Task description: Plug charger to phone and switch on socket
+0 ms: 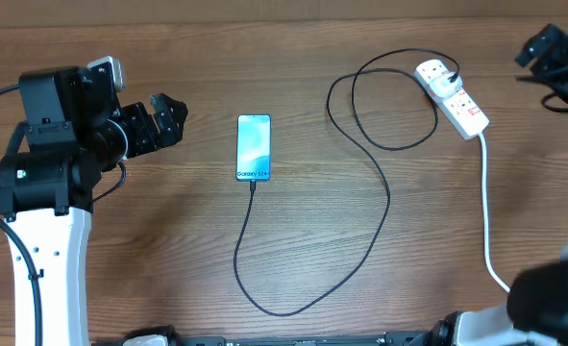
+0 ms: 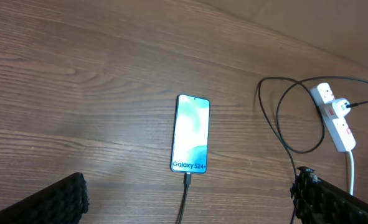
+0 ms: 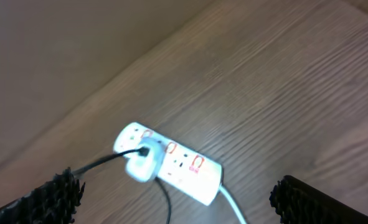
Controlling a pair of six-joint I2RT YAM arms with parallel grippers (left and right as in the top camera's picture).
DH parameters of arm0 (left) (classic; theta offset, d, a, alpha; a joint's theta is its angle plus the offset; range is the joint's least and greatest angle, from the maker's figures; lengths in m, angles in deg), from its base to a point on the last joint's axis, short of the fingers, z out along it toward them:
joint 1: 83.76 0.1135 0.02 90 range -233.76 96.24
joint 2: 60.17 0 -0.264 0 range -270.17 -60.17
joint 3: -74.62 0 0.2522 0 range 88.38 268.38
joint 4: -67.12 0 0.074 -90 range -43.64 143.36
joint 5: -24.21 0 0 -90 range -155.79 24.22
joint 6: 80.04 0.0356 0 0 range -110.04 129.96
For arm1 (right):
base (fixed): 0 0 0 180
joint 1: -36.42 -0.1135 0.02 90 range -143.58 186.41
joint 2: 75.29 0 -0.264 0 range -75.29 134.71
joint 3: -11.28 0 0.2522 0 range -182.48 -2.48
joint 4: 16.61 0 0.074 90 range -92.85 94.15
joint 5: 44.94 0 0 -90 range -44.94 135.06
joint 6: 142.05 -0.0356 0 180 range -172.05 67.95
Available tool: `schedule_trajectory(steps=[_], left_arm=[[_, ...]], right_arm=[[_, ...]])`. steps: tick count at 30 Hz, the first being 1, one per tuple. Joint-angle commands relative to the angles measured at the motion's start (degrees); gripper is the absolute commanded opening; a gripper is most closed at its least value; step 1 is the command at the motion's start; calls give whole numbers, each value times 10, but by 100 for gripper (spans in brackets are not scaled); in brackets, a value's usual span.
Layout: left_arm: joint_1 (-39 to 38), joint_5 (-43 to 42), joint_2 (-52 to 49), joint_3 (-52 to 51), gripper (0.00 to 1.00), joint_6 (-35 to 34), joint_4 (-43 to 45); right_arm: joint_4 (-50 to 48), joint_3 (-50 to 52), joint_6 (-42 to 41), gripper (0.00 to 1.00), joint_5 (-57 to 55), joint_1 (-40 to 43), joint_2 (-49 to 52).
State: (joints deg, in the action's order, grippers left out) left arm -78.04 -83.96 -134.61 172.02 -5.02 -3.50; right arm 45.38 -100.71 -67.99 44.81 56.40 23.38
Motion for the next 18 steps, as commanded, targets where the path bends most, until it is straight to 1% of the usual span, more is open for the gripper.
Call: schedule_trajectory(steps=[1,5,9,18], left_arm=[[-1,4,-2,-2,100,7,1],[-1,4,-2,-2,100,7,1],[-1,4,-2,-2,100,7,1],[-1,4,-2,-2,100,7,1]], right_arm=[[-47,7,33,100,-35,0,75],[-115,7,87,100,-49,0,157],[-157,7,87,100,-49,0,220],[-171,7,85,100,-41,0,288]])
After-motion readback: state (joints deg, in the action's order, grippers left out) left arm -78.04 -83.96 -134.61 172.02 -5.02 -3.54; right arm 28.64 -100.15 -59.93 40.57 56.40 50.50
